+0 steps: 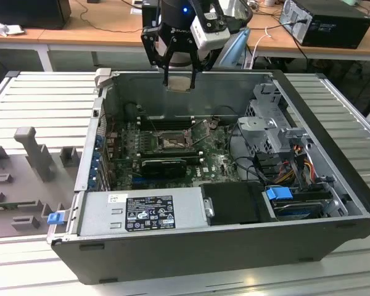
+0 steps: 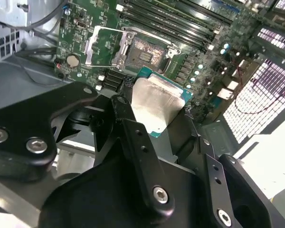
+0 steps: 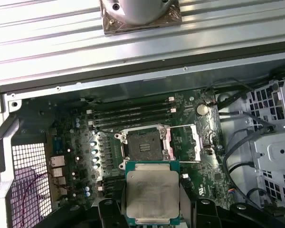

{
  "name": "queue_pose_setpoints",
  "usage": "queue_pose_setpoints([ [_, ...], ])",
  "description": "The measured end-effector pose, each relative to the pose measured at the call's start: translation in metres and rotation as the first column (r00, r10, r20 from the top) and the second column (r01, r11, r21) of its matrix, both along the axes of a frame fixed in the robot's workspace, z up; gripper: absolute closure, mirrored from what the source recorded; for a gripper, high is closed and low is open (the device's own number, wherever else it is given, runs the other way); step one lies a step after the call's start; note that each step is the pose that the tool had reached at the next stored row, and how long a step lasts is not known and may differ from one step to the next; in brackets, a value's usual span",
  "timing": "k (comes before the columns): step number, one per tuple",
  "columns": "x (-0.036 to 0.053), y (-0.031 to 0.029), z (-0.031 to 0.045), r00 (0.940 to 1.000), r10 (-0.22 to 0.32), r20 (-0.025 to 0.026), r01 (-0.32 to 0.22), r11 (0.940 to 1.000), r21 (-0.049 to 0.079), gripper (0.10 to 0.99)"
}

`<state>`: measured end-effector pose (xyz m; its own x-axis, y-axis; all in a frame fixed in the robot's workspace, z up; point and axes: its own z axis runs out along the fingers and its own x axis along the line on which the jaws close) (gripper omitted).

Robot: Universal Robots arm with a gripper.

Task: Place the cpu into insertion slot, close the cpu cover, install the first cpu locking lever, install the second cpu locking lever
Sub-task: 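Place the cpu into insertion slot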

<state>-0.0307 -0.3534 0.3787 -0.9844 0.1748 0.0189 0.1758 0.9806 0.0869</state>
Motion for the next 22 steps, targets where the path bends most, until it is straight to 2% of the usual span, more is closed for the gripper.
queue_pose_setpoints([
  [2, 0.0, 0.0, -0.0008, 1.0, -0.003, -0.0001, 0.003, 1.0, -0.005, 0.549],
  [9, 0.0, 0.0, -0.0024, 1.0, -0.01, -0.0025, 0.01, 0.9999, -0.005, 0.549],
  [22, 0.0, -0.0002, -0.0027, 0.9964, -0.085, -0.0024, 0.085, 0.9964, -0.006, 0.549],
])
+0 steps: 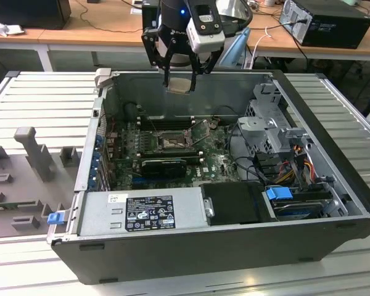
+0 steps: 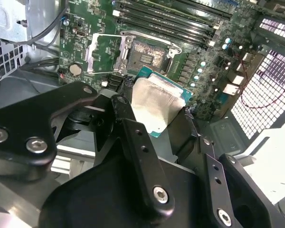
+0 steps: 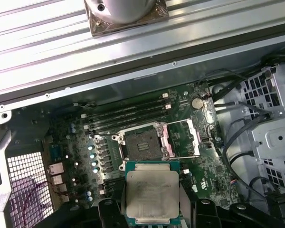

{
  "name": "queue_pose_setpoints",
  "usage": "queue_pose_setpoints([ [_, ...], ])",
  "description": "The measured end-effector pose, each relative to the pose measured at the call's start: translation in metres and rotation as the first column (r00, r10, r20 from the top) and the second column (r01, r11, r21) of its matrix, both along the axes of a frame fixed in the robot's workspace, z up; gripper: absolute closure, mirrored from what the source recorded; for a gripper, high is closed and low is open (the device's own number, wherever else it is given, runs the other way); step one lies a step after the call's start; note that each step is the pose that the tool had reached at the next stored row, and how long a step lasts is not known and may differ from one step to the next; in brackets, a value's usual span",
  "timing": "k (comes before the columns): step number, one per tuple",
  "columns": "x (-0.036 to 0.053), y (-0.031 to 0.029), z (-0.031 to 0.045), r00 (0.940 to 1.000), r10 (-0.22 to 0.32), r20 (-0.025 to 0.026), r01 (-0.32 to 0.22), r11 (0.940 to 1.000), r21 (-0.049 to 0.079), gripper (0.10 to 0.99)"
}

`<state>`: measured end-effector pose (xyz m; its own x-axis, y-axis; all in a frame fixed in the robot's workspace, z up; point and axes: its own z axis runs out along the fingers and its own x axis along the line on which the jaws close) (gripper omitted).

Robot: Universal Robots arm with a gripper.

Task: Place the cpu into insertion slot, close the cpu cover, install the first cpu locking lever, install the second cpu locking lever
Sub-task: 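Place the cpu into insertion slot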

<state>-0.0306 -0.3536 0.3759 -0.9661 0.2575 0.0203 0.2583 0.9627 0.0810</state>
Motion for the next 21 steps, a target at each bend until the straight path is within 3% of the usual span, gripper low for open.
queue_pose_setpoints([
  [9, 0.0, 0.0, 0.0, 0.9985, -0.055, 0.0, 0.055, 0.9985, 0.0, 0.549],
  [21, 0.0, 0.0, 0.0, 0.992, -0.126, 0.0, 0.126, 0.992, 0.0, 0.549],
])
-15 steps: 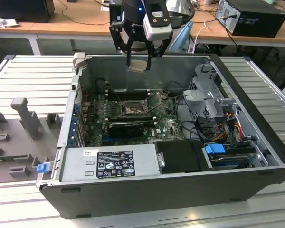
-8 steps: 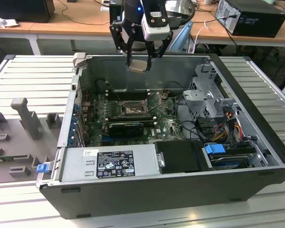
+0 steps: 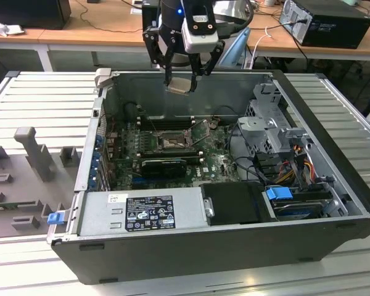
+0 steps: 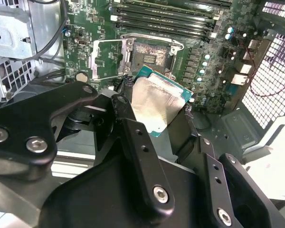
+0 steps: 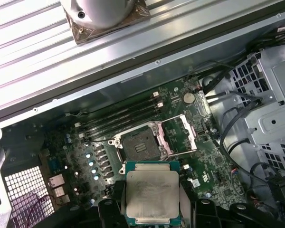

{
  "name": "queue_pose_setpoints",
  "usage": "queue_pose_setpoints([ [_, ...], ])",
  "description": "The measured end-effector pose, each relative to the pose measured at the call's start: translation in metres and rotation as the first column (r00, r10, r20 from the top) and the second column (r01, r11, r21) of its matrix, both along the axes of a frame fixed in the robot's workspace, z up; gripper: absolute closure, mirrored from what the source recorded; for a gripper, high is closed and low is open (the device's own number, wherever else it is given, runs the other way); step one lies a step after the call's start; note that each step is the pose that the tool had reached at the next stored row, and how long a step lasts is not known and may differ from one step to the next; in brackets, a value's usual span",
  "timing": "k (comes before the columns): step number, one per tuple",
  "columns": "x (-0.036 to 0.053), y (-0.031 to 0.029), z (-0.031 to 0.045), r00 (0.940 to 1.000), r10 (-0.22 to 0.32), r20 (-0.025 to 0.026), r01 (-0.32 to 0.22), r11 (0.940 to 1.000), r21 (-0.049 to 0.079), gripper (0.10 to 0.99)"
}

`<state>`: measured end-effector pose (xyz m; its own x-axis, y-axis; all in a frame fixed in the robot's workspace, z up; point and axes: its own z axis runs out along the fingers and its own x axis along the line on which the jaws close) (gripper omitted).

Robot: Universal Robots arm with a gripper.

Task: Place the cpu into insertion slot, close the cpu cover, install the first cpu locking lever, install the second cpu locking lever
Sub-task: 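Place the cpu into insertion slot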

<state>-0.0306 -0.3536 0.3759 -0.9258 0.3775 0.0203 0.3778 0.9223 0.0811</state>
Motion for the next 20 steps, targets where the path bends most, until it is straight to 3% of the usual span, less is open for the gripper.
queue_pose_setpoints([
  [20, 0.0, 0.0, 0.0, 0.9957, -0.092, 0.0, 0.092, 0.9957, 0.0, 0.549],
])
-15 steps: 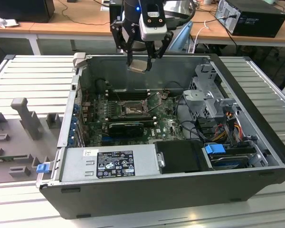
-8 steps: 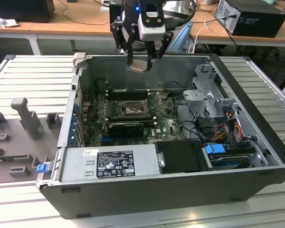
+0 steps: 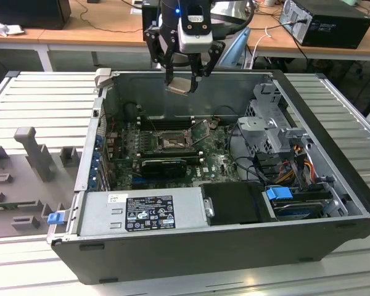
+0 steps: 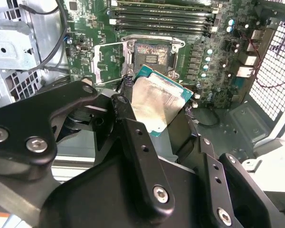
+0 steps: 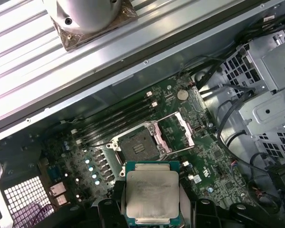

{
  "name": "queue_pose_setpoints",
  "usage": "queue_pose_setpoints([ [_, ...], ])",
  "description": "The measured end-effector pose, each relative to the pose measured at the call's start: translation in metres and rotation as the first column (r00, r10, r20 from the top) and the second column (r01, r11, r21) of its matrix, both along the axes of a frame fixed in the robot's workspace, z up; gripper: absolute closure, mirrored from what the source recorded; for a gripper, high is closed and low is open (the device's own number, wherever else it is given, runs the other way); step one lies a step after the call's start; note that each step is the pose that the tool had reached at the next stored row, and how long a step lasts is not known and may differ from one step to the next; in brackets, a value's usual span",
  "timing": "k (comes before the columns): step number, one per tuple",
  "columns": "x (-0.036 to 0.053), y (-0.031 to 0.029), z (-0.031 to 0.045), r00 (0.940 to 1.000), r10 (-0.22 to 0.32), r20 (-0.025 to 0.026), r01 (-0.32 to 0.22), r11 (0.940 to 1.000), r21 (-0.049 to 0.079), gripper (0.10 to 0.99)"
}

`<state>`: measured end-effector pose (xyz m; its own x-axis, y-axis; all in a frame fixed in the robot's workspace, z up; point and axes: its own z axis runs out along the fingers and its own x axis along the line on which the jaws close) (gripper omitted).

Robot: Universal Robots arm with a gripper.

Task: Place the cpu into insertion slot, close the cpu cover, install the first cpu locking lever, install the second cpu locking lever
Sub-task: 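Place the cpu into insertion slot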

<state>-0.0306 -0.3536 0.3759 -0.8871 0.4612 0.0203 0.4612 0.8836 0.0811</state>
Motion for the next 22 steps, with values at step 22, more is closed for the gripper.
queue_pose_setpoints([
  [22, 0.0, 0.0, -0.001, 0.9847, -0.174, 0.0, 0.174, 0.9847, 0.0, 0.549],
])
